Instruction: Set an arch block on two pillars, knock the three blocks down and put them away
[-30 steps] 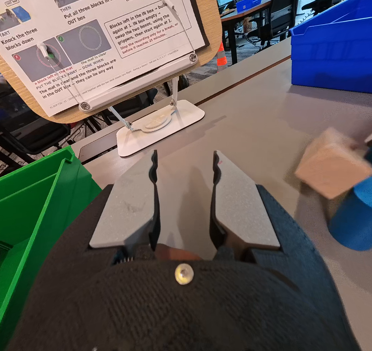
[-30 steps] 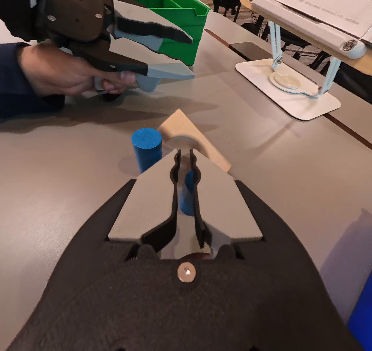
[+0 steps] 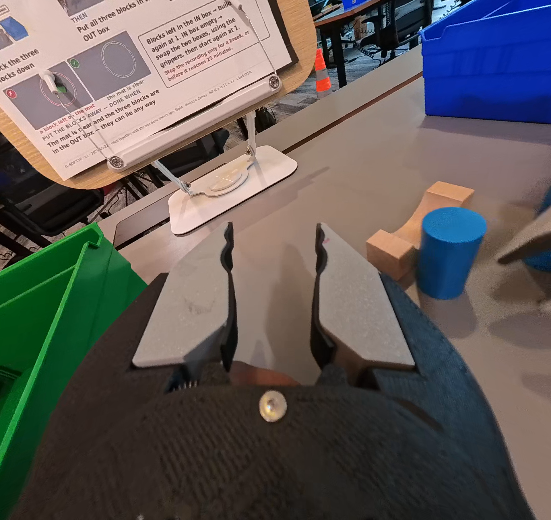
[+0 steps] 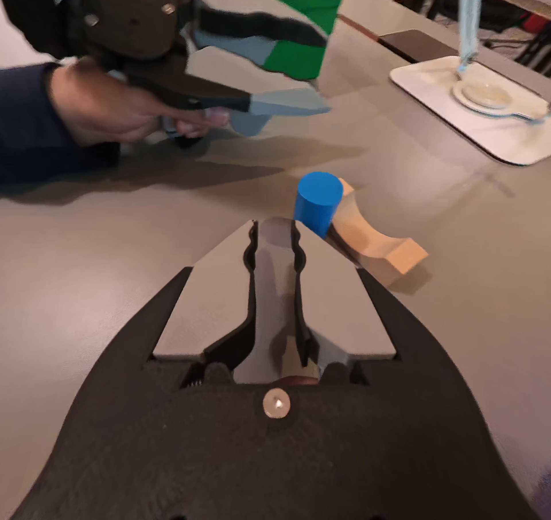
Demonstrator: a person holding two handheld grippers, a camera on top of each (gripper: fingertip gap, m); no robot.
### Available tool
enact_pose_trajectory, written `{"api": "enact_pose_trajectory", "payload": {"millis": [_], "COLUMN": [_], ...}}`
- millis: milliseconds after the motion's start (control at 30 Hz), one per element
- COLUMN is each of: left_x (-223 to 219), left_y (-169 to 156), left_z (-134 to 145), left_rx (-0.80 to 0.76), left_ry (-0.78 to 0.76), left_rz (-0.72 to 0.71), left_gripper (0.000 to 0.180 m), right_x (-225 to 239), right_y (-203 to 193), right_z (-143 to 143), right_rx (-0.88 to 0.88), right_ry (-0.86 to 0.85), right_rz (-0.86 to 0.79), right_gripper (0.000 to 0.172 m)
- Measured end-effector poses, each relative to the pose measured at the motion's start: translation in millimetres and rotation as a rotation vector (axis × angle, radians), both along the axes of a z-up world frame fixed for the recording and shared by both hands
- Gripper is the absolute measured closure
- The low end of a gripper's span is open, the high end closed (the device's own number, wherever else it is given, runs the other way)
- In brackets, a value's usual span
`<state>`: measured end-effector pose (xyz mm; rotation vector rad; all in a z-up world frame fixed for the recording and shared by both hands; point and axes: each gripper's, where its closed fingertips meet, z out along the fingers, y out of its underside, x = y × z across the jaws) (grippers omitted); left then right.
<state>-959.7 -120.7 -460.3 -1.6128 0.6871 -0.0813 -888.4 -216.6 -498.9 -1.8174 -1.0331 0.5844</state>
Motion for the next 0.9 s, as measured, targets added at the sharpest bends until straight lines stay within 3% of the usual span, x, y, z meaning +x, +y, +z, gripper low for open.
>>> {"api": "enact_pose_trajectory", "payload": {"millis": [167,300,367,467,500,767,900], "left_x": [0.9,1.0,1.0,1.2,1.3,1.5,1.3], "left_y": [-0.5,-0.6,-0.7,-0.7,-0.8,-0.8,-0.9], "left_z": [-0.3,-0.2,-0.2,-0.3,-0.3,-0.3,-0.2], "left_rx": [0.001,0.0,0.0,0.0,0.001,0.0,0.001], "left_ry": [0.004,0.002,0.003,0.004,0.005,0.005,0.004], "left_rz": [-0.003,-0.004,-0.004,-0.005,-0.005,-0.006,-0.005], "left_gripper": [0.127,0.127,0.127,0.127,0.127,0.127,0.127], "right_x": [26.3,37.9,41.3,44.0,46.3,98.9,110.0], "right_y": [23.0,30.9,32.1,30.6,32.2,62.5,63.0], "right_z": [1.3,-3.7,-0.9,9.6,12.5,33.8,44.8], "right_rx": [-0.108,-0.295,-0.363,-0.395,-0.399,-0.123,-0.039], "right_ry": [0.11,0.233,0.313,0.403,0.427,0.386,0.362], "right_rz": [-0.142,-0.202,-0.202,-0.183,-0.195,-0.495,-0.539], "right_gripper": [0.152,0.145,0.155,0.138,0.139,0.138,0.137]}}
